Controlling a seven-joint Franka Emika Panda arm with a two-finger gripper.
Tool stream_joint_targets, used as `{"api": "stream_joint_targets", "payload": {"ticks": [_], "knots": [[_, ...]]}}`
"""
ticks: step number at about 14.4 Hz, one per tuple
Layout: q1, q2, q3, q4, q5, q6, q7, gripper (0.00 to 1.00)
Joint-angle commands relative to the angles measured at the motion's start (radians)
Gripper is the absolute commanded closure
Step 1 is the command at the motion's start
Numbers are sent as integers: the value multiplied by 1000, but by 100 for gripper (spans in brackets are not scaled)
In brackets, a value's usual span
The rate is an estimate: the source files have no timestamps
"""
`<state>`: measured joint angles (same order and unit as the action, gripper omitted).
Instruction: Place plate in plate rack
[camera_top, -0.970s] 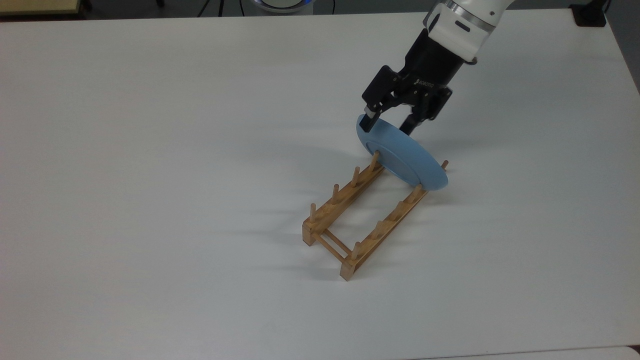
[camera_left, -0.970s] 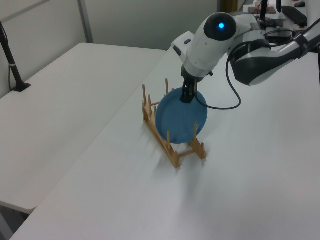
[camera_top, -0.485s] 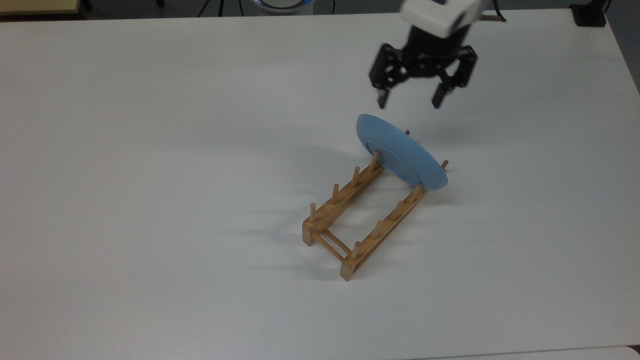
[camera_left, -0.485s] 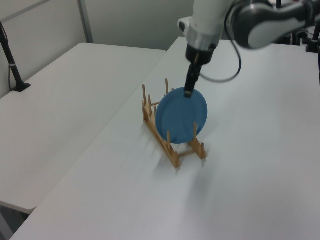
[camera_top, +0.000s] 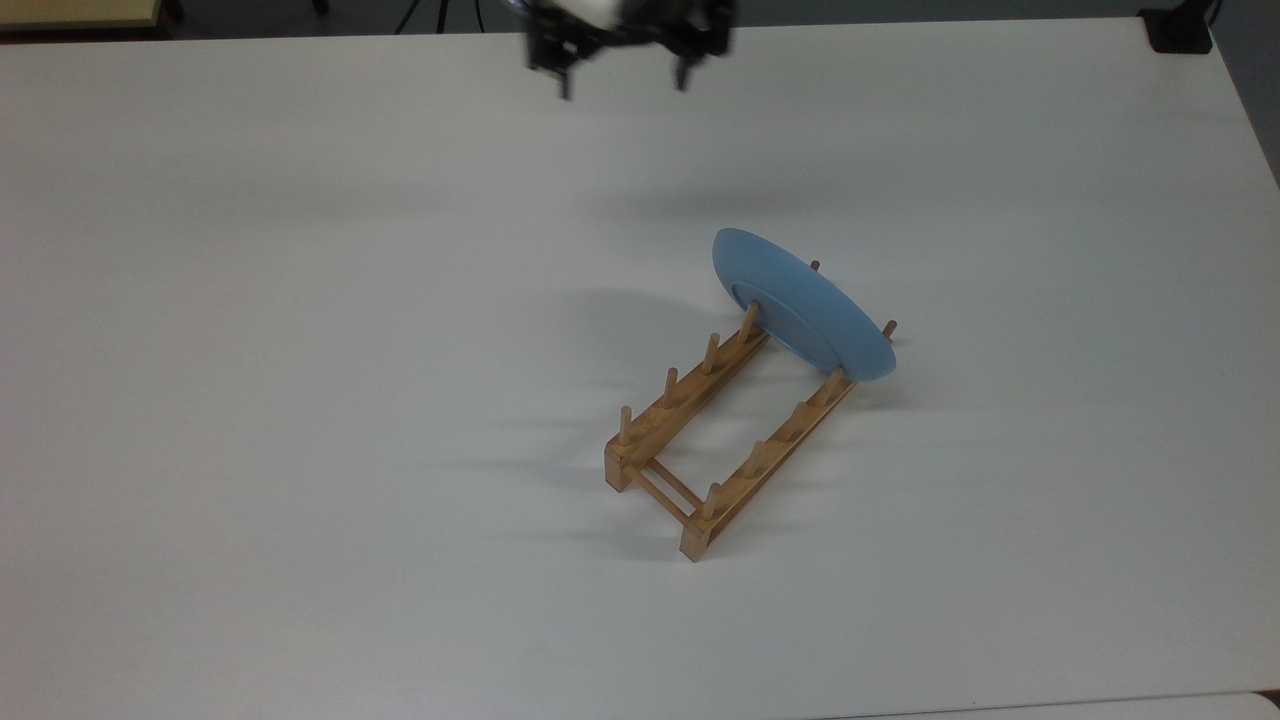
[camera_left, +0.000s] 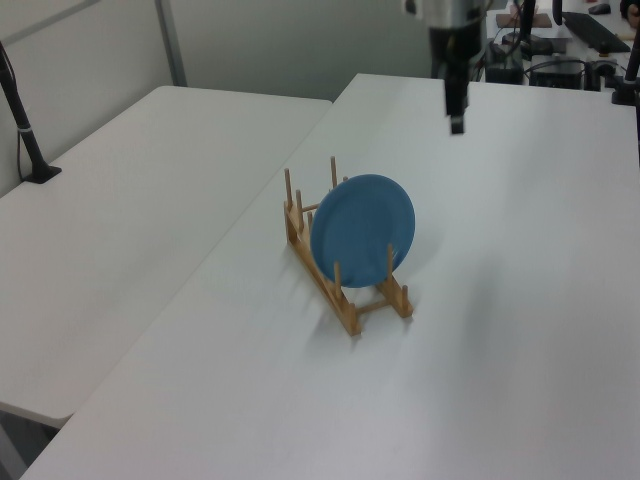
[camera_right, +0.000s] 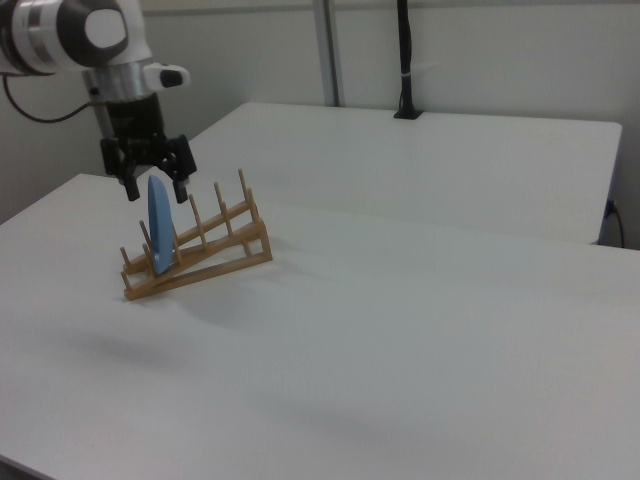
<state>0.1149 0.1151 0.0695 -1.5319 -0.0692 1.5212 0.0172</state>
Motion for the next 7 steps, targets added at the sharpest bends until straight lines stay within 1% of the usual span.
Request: {"api": "stream_joint_targets", "payload": {"ticks": [1,2,3,7], "knots": [[-5,-46,-101,-37,40,-36,-39,0],[-1,-46,-121,-37,40,-35,-40,0],[0,-45,-131,-39,40,-33,-39,0],[0,-45,-155,-39,40,-24,-40,0]]}}
